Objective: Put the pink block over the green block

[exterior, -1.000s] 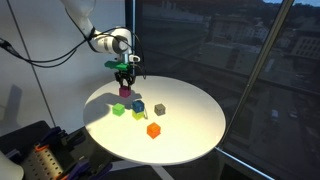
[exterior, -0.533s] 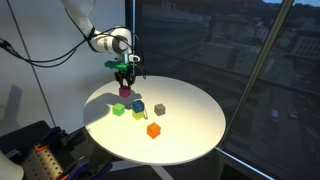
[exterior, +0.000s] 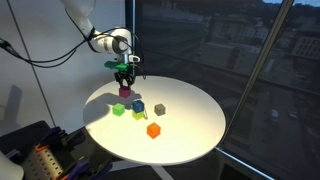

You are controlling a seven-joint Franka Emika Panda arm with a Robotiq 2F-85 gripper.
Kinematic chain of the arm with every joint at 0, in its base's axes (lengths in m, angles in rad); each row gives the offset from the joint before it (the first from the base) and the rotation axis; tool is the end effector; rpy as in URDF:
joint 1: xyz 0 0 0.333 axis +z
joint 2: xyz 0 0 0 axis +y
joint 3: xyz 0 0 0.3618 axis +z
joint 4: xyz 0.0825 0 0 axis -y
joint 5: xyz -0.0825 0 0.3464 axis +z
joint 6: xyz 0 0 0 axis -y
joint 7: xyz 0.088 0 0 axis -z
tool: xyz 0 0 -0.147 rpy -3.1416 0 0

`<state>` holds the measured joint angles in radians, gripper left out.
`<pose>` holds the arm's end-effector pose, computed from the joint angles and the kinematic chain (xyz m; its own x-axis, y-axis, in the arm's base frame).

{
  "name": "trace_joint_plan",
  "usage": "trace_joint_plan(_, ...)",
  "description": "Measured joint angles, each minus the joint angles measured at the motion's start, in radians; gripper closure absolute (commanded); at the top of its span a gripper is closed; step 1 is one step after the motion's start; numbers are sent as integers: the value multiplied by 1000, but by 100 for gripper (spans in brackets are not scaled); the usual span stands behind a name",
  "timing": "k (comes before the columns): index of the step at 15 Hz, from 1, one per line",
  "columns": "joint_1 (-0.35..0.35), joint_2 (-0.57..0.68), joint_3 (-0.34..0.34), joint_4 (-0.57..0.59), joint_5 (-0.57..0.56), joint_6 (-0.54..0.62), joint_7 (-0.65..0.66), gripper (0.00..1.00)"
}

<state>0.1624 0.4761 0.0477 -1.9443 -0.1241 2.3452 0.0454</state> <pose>0.5949 0.1197 0.2583 0.9668 0.2448 -0.0735 0.2495 -0.9663 0.0635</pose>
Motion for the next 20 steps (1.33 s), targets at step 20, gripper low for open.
trace_joint_plan(20,29,-121,33,-184,0,59,0,70)
